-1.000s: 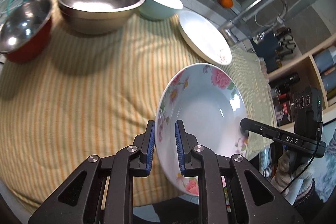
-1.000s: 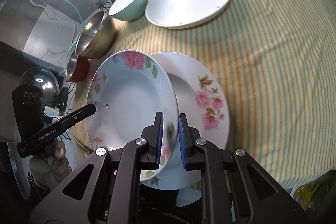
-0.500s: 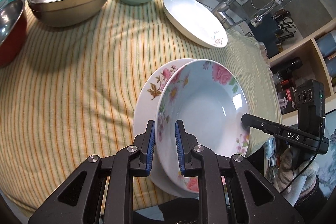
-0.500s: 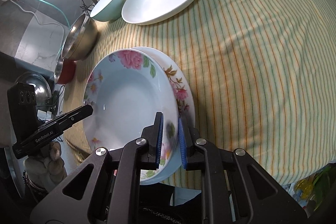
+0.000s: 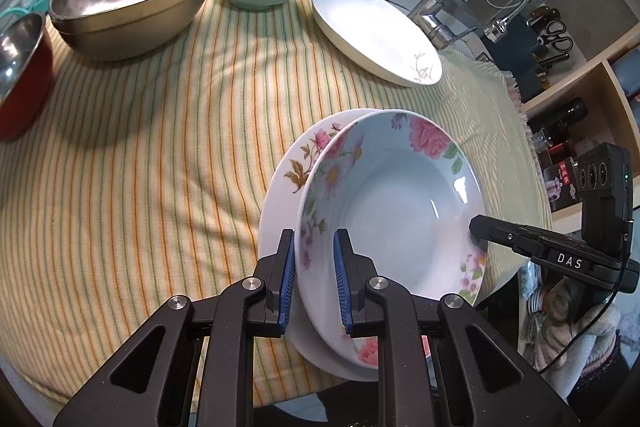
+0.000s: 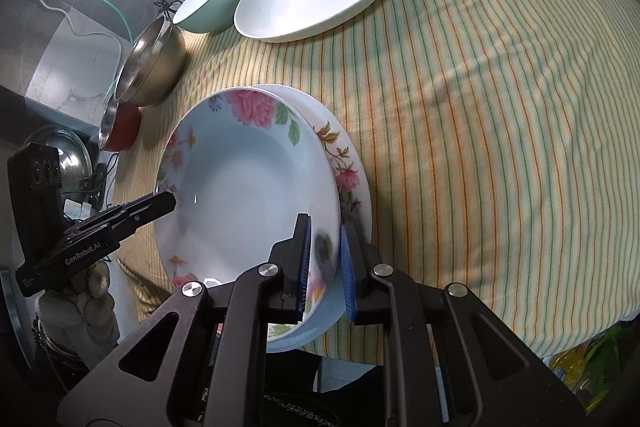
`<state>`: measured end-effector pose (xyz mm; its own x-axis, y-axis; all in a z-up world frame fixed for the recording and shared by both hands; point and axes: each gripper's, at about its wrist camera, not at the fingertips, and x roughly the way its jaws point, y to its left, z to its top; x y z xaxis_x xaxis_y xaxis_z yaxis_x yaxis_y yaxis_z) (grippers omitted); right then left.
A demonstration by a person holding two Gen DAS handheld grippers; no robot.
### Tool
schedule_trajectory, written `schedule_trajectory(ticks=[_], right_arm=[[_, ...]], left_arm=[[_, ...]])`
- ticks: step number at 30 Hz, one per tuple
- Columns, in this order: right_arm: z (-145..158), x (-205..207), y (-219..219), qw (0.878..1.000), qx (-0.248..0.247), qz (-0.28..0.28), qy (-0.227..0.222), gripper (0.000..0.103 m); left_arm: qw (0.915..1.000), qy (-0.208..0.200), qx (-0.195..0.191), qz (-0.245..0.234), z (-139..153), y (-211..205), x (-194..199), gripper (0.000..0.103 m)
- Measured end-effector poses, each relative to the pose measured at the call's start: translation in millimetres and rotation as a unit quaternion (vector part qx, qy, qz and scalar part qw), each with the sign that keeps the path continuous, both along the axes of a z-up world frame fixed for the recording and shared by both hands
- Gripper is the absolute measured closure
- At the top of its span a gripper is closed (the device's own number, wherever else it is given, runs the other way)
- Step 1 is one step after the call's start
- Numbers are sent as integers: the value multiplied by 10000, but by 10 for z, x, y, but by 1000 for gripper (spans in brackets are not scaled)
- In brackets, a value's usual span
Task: Organize plates and bowls
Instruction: 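Lift the rose-pattern plate and lower it onto the leaf-pattern plate, then open both grippers and withdraw from the stacked plates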
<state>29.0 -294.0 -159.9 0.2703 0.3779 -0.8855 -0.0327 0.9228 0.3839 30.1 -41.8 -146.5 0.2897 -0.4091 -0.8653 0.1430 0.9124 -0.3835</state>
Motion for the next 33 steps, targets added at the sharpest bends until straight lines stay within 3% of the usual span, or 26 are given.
schedule_trajectory(ticks=[19,33], right_arm=[[44,5,199,9967,-681,389,-190,79],[38,-1,233,9945,-886,492,-250,79]], left_arm=[[9980,-156,566,-243,24,-167,1,86],[9936,-305,1002,-418,29,-254,-10,84]])
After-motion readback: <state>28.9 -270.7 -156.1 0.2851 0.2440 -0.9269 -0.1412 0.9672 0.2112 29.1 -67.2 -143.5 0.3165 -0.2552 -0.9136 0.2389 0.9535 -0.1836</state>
